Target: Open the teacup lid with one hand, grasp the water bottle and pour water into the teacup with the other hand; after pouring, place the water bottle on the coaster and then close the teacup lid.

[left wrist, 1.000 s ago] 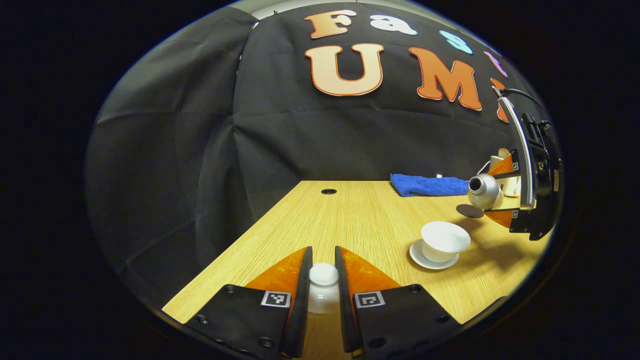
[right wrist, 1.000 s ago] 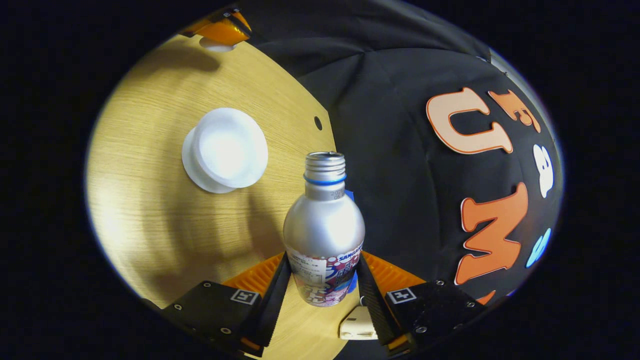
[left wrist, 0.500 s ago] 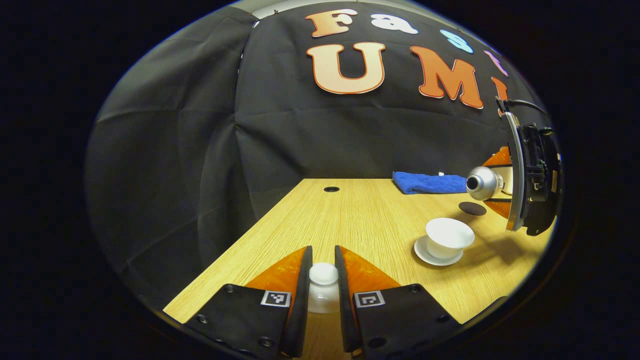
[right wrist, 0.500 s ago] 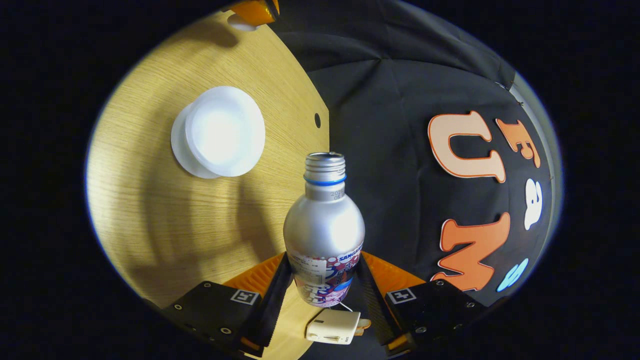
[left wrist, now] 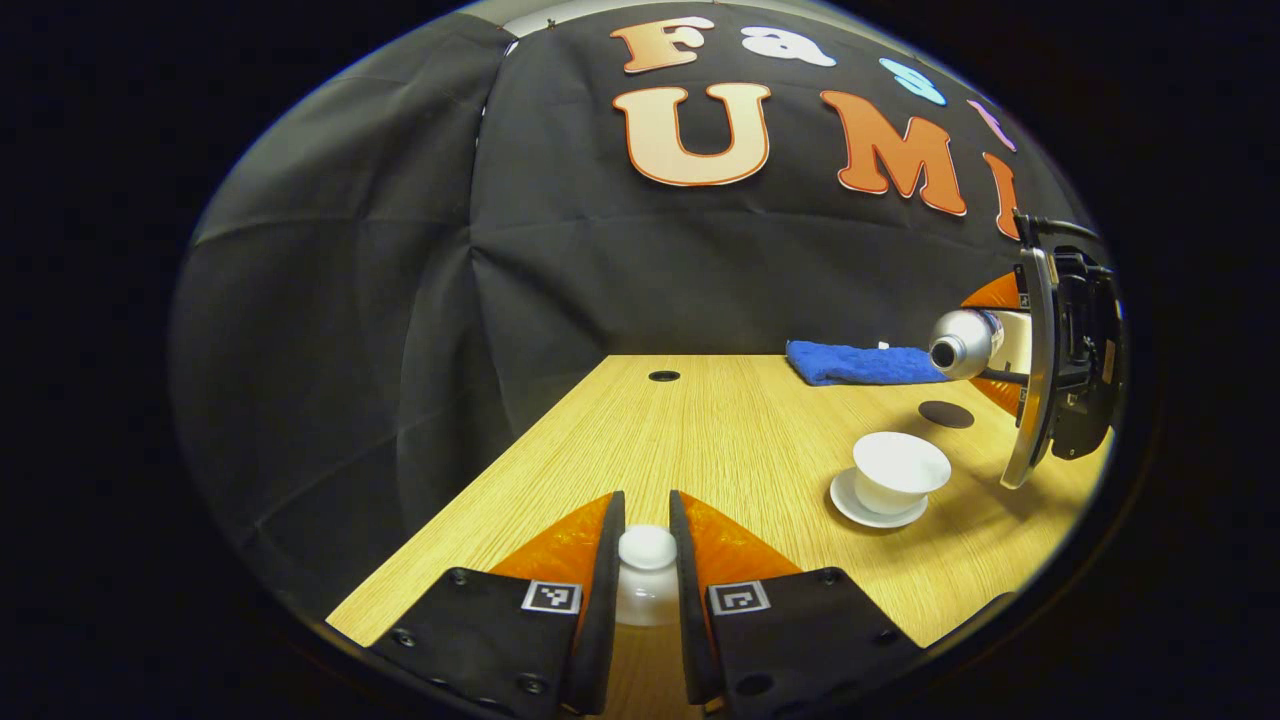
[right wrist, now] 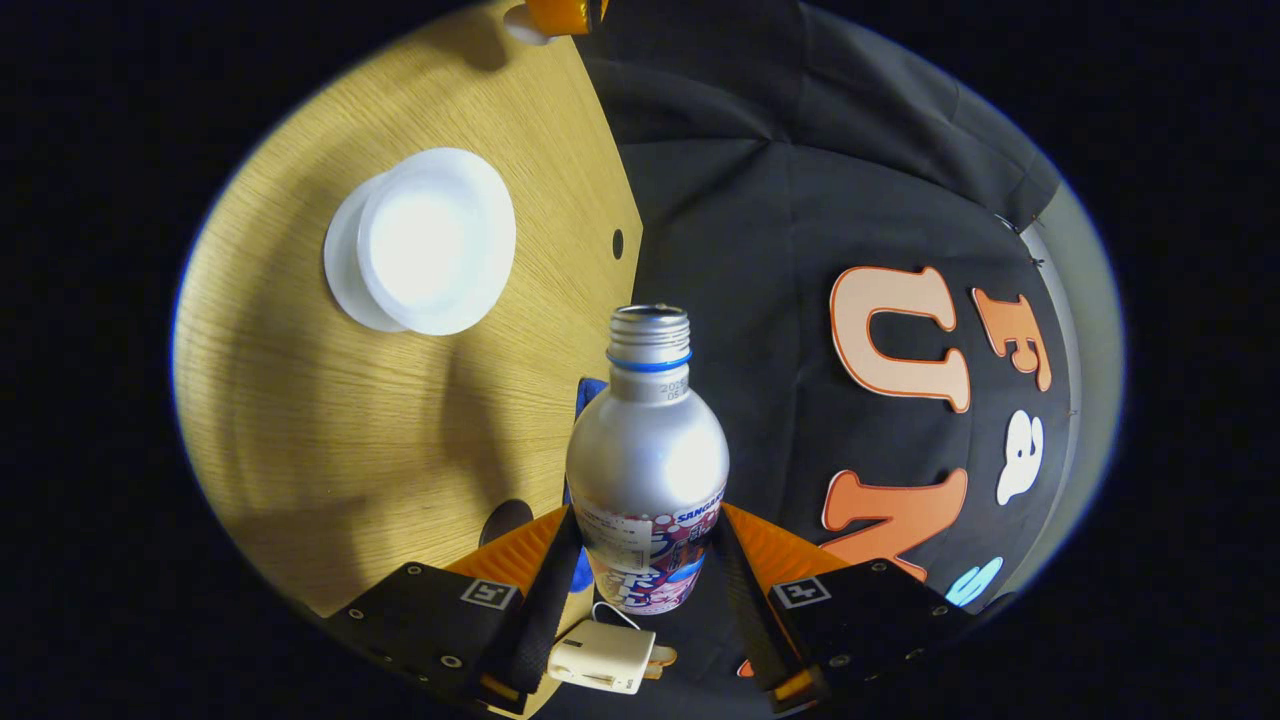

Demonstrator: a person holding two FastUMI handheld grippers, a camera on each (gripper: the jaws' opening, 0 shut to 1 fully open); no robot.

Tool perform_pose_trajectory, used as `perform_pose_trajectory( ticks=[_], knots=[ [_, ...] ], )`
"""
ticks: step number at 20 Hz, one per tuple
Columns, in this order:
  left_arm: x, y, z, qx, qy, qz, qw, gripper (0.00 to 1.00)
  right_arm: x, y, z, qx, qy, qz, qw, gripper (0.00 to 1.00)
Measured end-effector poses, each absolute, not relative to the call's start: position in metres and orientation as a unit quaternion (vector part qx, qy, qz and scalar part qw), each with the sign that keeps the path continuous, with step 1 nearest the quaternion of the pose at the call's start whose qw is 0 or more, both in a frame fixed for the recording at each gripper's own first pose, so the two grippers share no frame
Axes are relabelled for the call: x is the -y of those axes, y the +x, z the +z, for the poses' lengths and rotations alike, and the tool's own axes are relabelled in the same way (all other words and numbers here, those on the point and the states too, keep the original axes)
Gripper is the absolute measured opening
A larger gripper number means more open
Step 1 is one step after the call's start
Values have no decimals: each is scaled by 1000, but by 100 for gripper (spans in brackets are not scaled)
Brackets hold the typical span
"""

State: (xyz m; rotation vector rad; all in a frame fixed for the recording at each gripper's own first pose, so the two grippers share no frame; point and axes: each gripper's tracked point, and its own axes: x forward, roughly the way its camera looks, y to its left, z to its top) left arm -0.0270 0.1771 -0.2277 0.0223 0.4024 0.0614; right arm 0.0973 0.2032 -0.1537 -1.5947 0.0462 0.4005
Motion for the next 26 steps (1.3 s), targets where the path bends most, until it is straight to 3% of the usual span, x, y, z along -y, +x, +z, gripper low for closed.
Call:
perform_pose_trajectory(
  ticks=[26],
  knots=[
    [-176, -30, -226, -200, 17, 26, 979, 29, -219, 107, -110, 120, -788, 101, 595, 77]
  ],
)
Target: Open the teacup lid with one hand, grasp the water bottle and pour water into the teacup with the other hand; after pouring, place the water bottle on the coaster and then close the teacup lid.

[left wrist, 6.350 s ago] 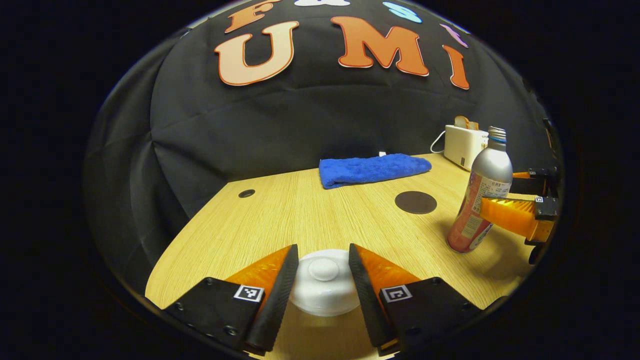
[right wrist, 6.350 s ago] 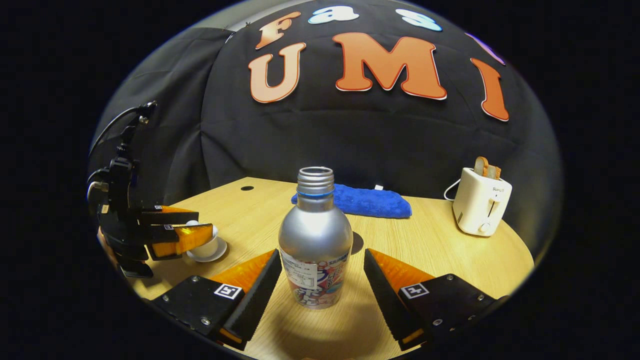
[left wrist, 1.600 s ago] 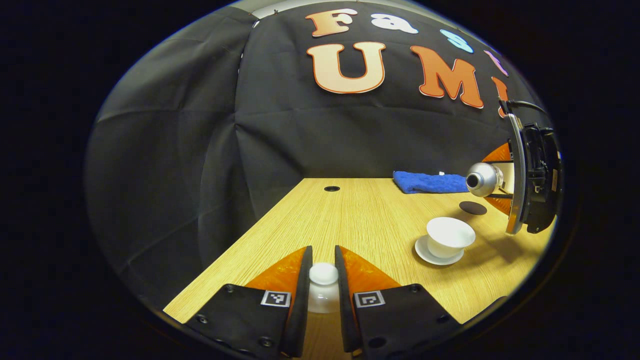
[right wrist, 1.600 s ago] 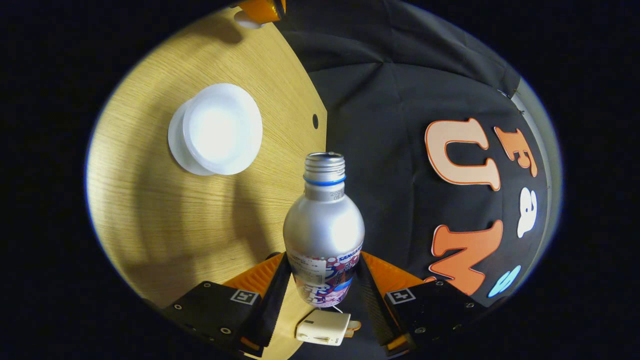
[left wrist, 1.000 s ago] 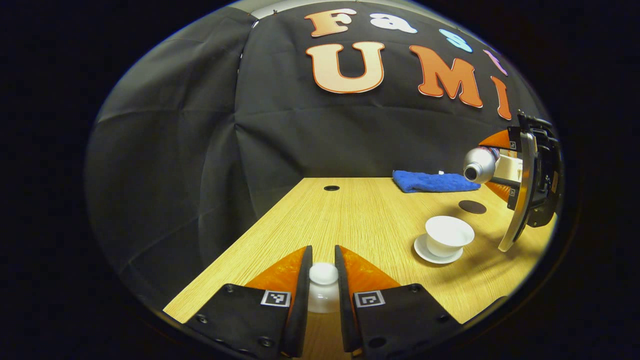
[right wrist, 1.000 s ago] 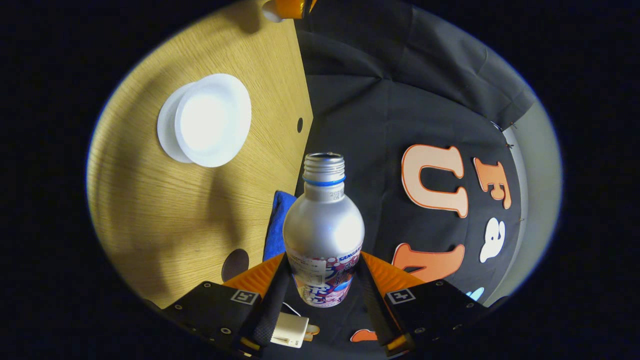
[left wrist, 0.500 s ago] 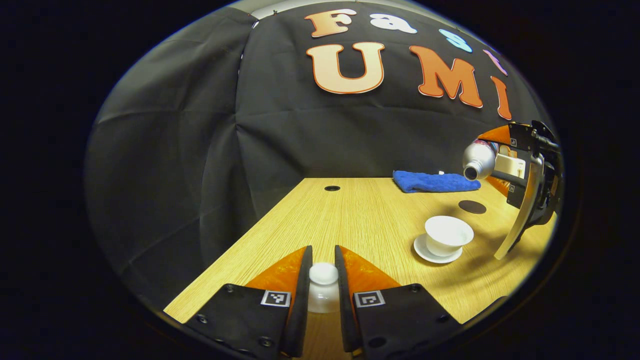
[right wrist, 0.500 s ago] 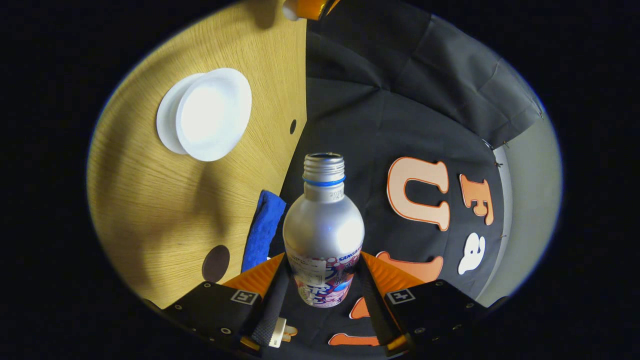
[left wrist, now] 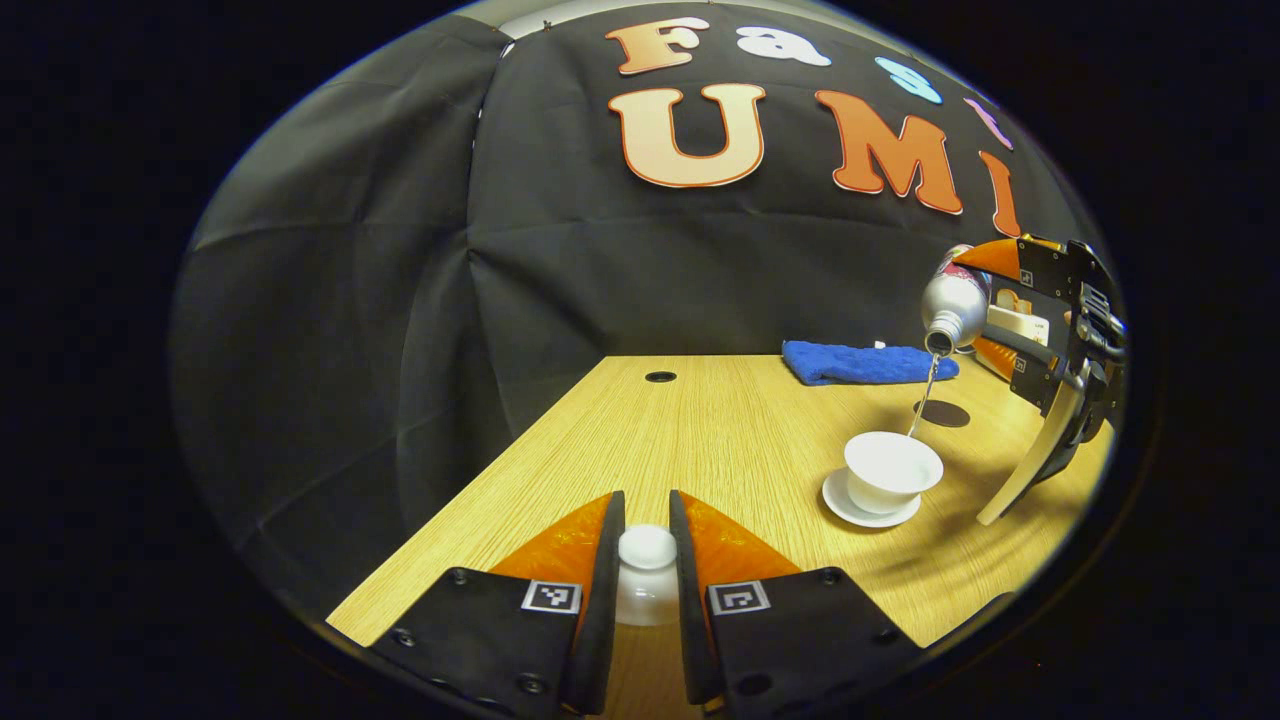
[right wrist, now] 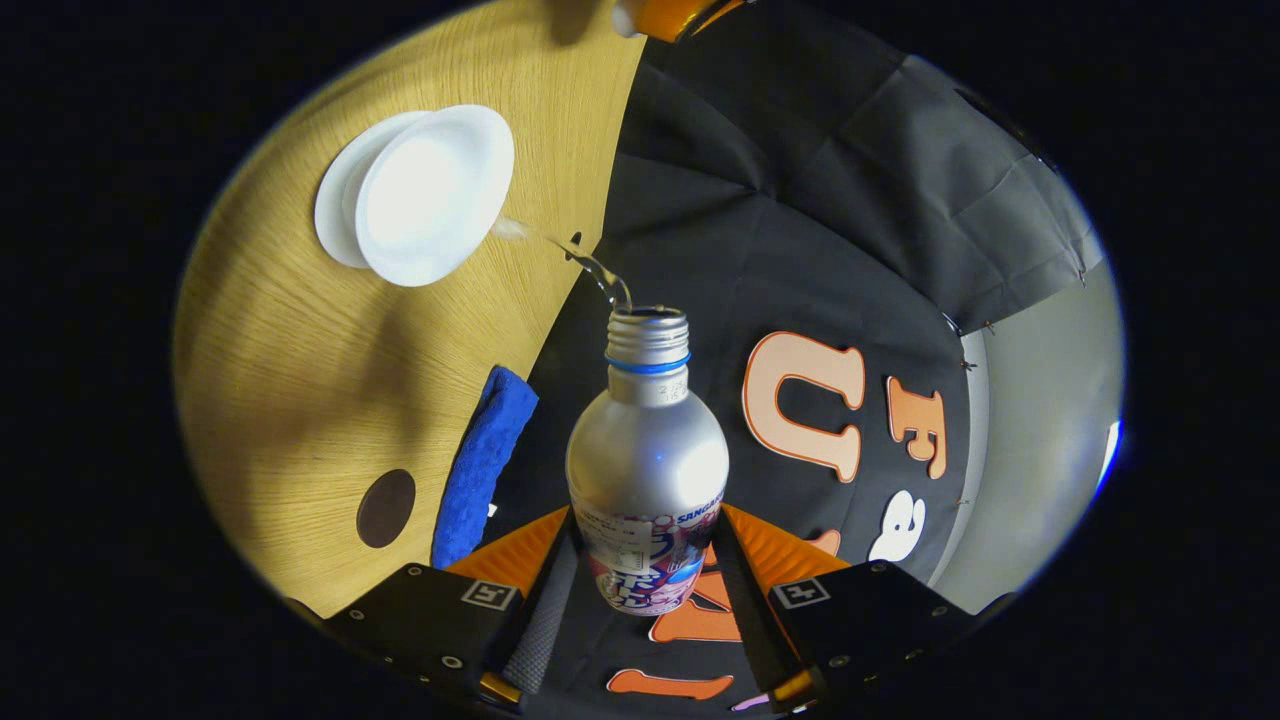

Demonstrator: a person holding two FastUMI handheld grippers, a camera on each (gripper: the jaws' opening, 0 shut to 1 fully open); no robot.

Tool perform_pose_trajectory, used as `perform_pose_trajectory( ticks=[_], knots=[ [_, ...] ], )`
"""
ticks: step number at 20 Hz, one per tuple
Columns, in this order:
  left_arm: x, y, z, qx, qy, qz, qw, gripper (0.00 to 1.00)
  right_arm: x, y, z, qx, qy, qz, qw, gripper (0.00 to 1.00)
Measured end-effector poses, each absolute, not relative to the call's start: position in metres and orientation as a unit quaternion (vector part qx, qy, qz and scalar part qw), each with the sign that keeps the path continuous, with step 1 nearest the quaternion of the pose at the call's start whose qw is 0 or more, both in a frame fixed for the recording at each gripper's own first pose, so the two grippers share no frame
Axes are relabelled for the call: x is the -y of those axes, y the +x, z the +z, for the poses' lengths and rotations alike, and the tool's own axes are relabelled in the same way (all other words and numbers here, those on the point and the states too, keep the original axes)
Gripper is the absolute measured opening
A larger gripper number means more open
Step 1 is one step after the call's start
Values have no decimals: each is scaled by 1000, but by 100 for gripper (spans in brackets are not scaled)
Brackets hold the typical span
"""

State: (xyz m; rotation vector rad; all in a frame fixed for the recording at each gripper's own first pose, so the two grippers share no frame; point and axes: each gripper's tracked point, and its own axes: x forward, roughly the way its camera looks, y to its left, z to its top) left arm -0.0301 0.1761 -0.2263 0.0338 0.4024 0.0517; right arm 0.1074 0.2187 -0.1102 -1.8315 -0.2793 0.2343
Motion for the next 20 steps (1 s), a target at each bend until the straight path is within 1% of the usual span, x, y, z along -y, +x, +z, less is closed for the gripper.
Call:
perform_pose_trajectory(
  ticks=[1, 8, 11, 12, 13, 14, 15, 16, 17, 18, 19, 20],
  knots=[
    [-176, -30, -226, -200, 17, 26, 979, 32, -219, 108, -110, 121, -789, 101, 594, 77],
    [-175, -31, -225, -197, 18, 22, 980, 33, -222, 109, -103, 141, -800, 94, 576, 77],
    [-174, -30, -224, -198, 18, 20, 980, 32, -223, 109, -103, 146, -797, 92, 579, 77],
    [-174, -31, -224, -198, 18, 20, 980, 29, -223, 107, -103, 149, -797, 90, 579, 77],
    [-174, -31, -224, -198, 19, 20, 980, 33, -223, 107, -103, 152, -797, 87, 577, 77],
    [-174, -30, -225, -198, 19, 20, 980, 32, -223, 107, -103, 153, -800, 85, 574, 77],
    [-175, -30, -225, -198, 19, 20, 980, 29, -224, 107, -99, 157, -803, 81, 569, 77],
    [-175, -30, -225, -197, 19, 21, 980, 32, -224, 106, -97, 161, -806, 79, 564, 77],
    [-174, -30, -224, -197, 20, 21, 980, 33, -224, 108, -96, 164, -808, 78, 561, 77],
    [-175, -30, -225, -197, 20, 22, 980, 29, -224, 109, -96, 165, -808, 76, 561, 77],
    [-174, -30, -225, -198, 20, 21, 980, 32, -224, 110, -96, 166, -807, 75, 561, 77],
    [-175, -30, -224, -197, 20, 21, 980, 33, -224, 110, -95, 169, -807, 72, 561, 77]
  ],
)
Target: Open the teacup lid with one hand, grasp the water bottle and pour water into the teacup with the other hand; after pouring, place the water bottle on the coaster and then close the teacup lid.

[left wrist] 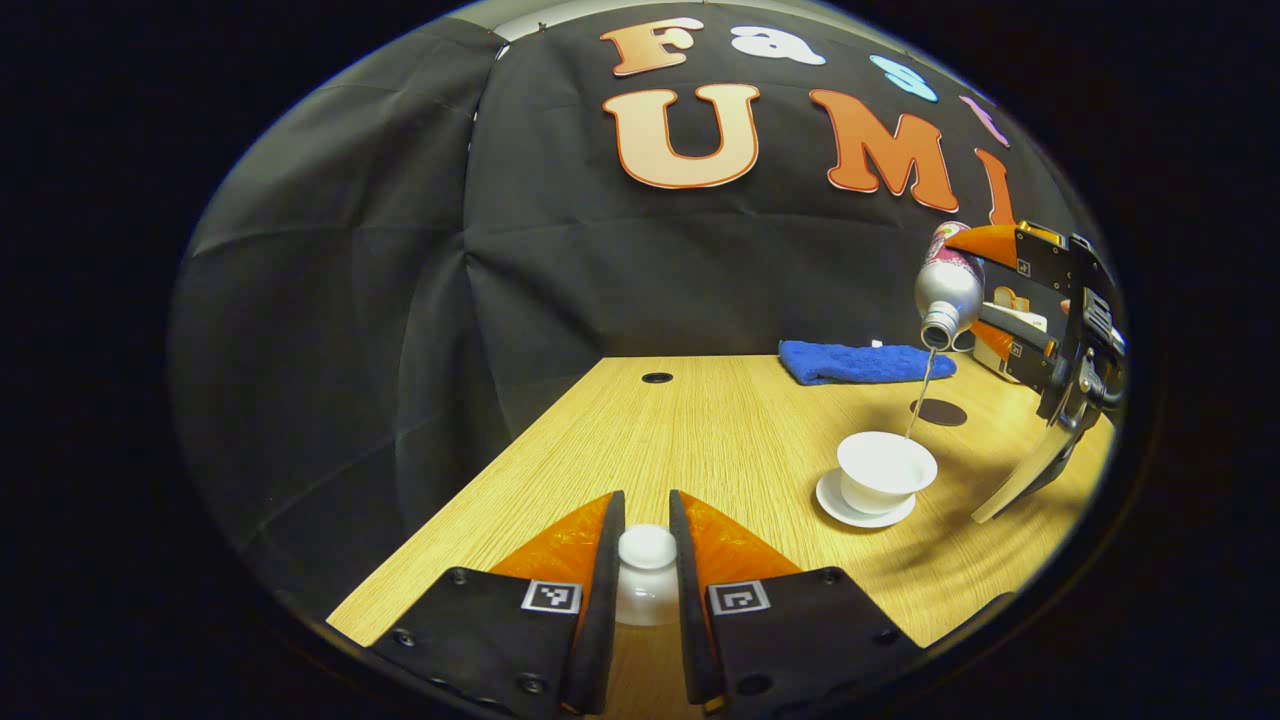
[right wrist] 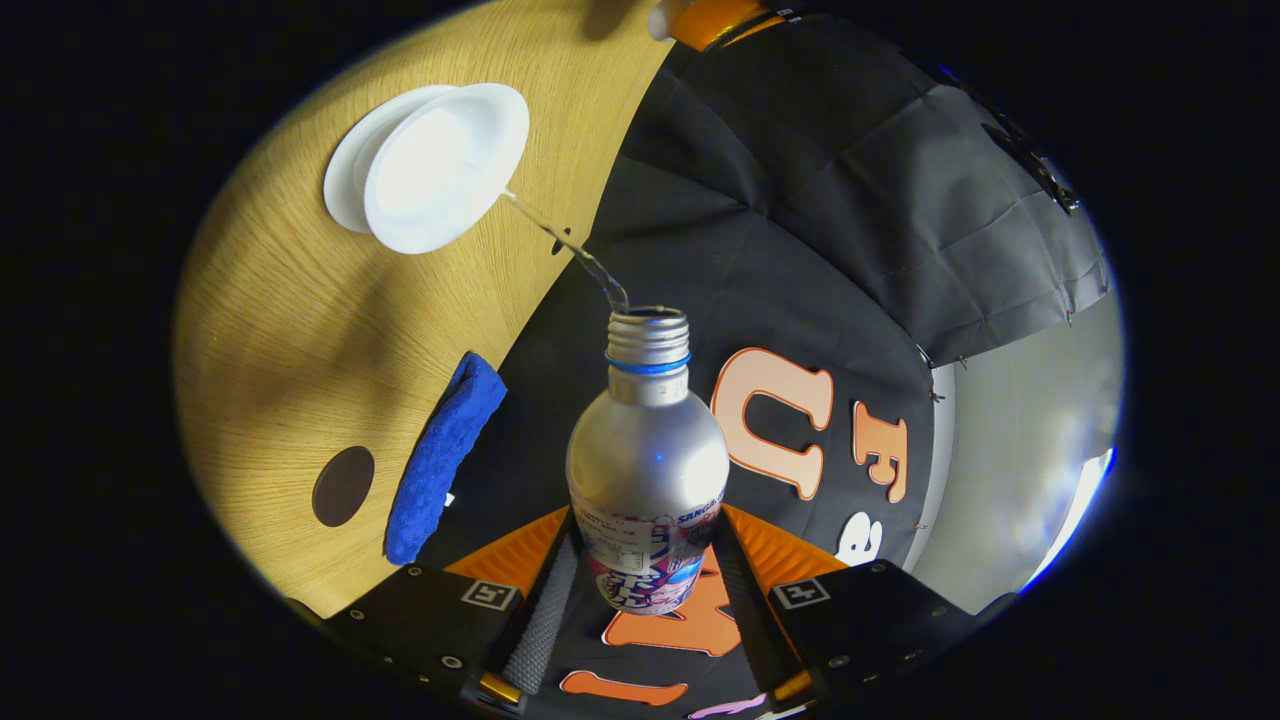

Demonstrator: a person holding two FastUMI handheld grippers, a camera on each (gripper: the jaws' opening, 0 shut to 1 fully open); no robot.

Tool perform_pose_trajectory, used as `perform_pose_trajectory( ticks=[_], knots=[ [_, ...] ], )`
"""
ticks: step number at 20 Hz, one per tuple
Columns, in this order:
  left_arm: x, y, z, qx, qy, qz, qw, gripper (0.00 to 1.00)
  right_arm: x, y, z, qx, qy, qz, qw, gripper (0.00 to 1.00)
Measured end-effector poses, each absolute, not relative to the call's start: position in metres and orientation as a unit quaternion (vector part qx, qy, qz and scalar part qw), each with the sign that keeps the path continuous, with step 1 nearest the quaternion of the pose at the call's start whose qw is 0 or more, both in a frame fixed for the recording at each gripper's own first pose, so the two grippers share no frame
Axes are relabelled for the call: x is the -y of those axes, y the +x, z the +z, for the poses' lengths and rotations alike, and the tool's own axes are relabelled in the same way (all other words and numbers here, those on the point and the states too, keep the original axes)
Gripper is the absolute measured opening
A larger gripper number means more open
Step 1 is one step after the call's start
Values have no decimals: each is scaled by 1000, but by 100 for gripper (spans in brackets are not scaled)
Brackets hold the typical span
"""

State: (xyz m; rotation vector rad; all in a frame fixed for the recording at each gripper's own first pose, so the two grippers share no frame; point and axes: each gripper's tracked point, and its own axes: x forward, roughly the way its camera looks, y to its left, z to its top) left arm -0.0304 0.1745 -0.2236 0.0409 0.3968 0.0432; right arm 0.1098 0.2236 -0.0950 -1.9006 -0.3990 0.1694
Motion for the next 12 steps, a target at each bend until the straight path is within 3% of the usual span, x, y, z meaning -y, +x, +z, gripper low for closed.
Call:
perform_pose_trajectory(
  ticks=[1, 2, 12],
  knots=[
    [-174, -30, -224, -197, 21, 21, 980, 29, -224, 109, -95, 172, -807, 69, 561, 77],
    [-174, -30, -224, -197, 21, 21, 980, 33, -224, 109, -95, 174, -807, 67, 561, 77],
    [-172, -32, -223, -195, 25, 19, 980, 32, -232, 107, -104, 184, -817, 82, 540, 77]
  ],
)
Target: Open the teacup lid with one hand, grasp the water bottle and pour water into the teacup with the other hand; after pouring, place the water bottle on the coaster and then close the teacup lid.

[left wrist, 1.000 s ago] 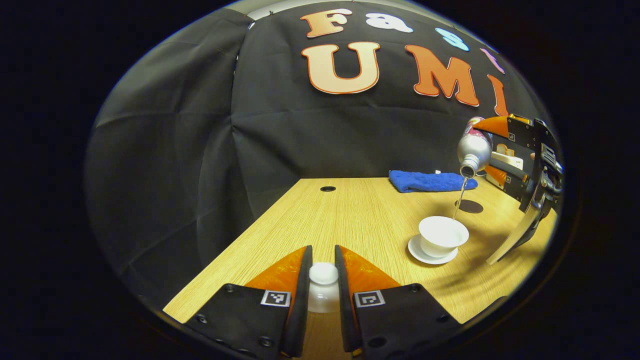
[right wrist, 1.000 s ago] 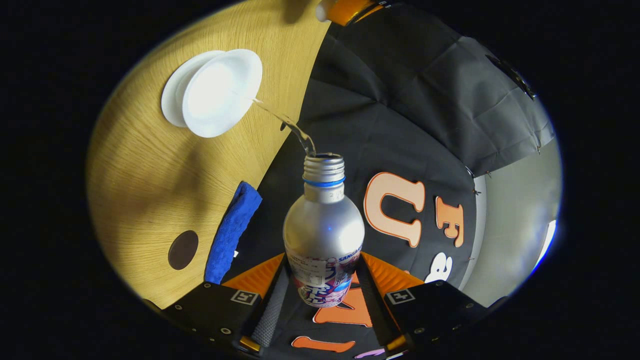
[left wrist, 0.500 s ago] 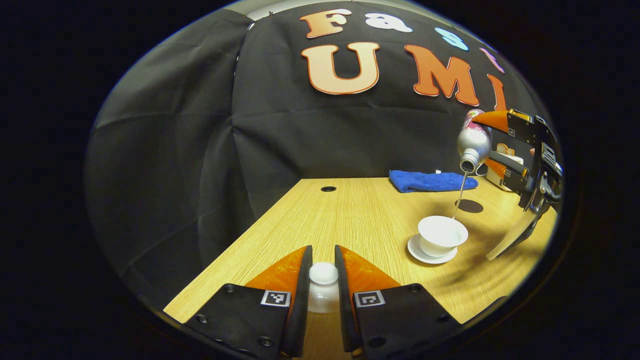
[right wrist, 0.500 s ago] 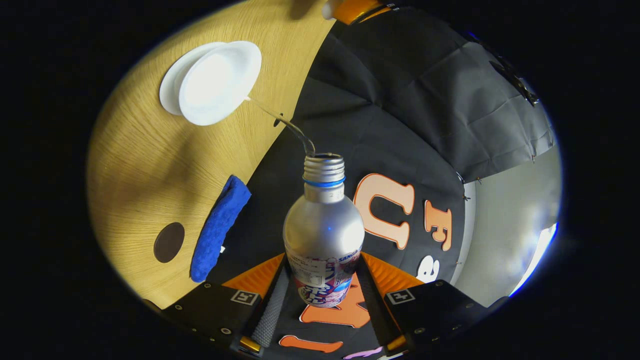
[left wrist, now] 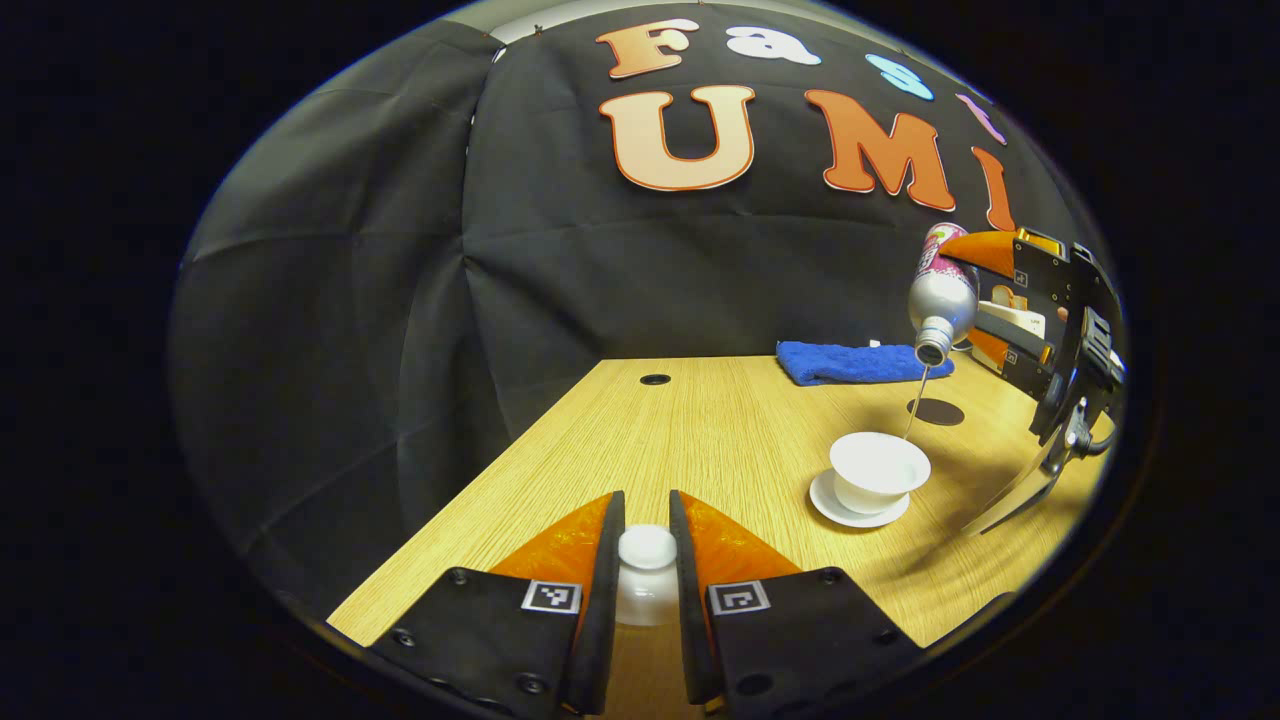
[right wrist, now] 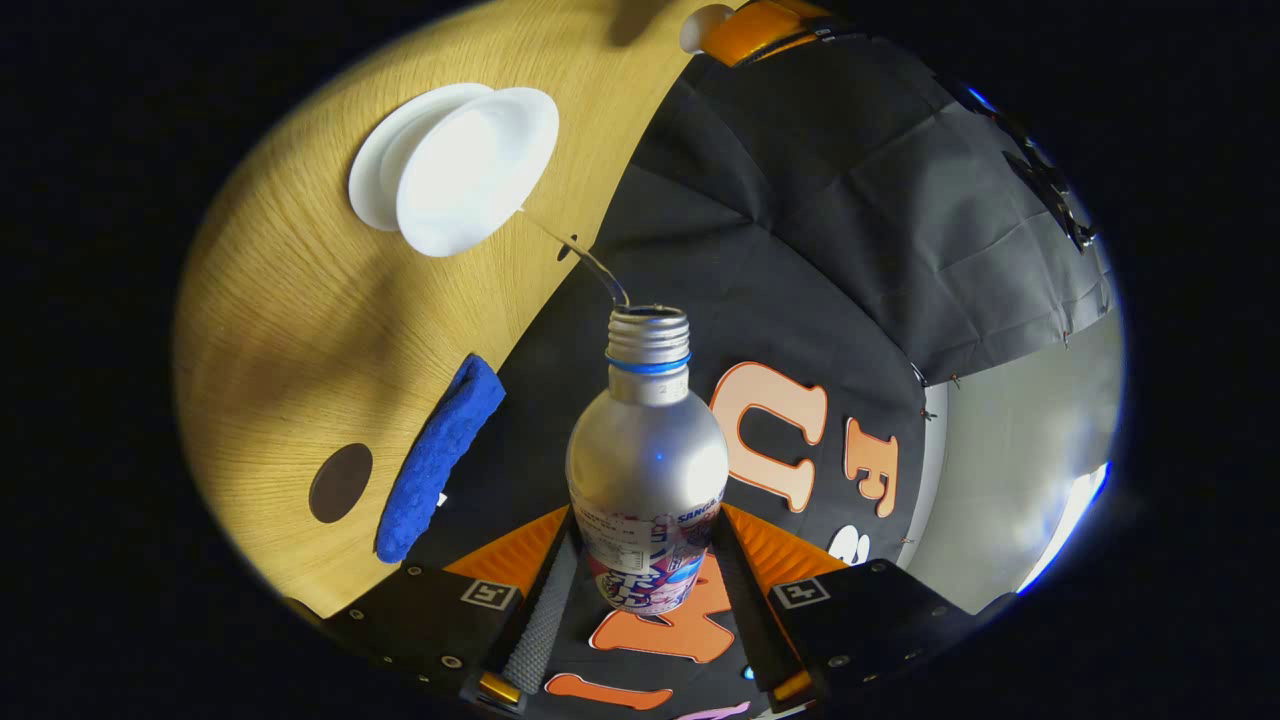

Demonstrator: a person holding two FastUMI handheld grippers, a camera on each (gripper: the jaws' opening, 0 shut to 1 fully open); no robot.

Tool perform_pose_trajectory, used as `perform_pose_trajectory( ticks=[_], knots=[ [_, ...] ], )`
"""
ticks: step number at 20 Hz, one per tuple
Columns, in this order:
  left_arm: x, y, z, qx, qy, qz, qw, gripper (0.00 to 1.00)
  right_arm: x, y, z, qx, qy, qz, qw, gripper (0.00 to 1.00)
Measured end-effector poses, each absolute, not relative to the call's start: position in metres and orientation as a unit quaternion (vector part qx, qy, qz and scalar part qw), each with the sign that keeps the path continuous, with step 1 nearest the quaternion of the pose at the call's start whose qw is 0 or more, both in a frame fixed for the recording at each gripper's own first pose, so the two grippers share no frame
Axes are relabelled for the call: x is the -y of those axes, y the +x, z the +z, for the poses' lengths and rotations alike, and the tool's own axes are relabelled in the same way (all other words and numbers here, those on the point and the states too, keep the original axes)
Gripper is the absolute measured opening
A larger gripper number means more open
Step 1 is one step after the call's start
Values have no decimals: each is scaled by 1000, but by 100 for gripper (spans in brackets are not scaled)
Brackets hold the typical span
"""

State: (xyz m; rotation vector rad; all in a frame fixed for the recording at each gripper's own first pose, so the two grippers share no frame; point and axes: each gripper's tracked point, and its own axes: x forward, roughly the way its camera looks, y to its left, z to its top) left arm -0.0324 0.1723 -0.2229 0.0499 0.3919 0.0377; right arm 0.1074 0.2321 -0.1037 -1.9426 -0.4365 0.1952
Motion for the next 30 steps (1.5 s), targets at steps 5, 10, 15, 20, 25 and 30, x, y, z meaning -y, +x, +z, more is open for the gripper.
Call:
perform_pose_trajectory(
  ticks=[5, 10, 15, 20, 25, 30],
  knots=[
    [-171, -33, -221, -191, 25, 16, 981, 32, -237, 99, -117, 181, -813, 90, 546, 77],
    [-172, -34, -213, -180, 23, 21, 983, 33, -243, 98, -129, 170, -802, 105, 563, 77],
    [-170, -34, -207, -171, 14, 20, 985, 32, -239, 98, -152, 130, -774, 136, 605, 78],
    [-158, -26, -199, -165, 4, 12, 986, 32, -233, 92, -172, 63, -695, 176, 694, 78],
    [-129, -15, -178, -150, 2, -6, 989, 28, -215, 99, -162, 15, -602, 185, 777, 78],
    [-86, -1, -156, -130, -12, -43, 990, 32, -188, 92, -169, -58, -469, 205, 857, 78]
  ],
)
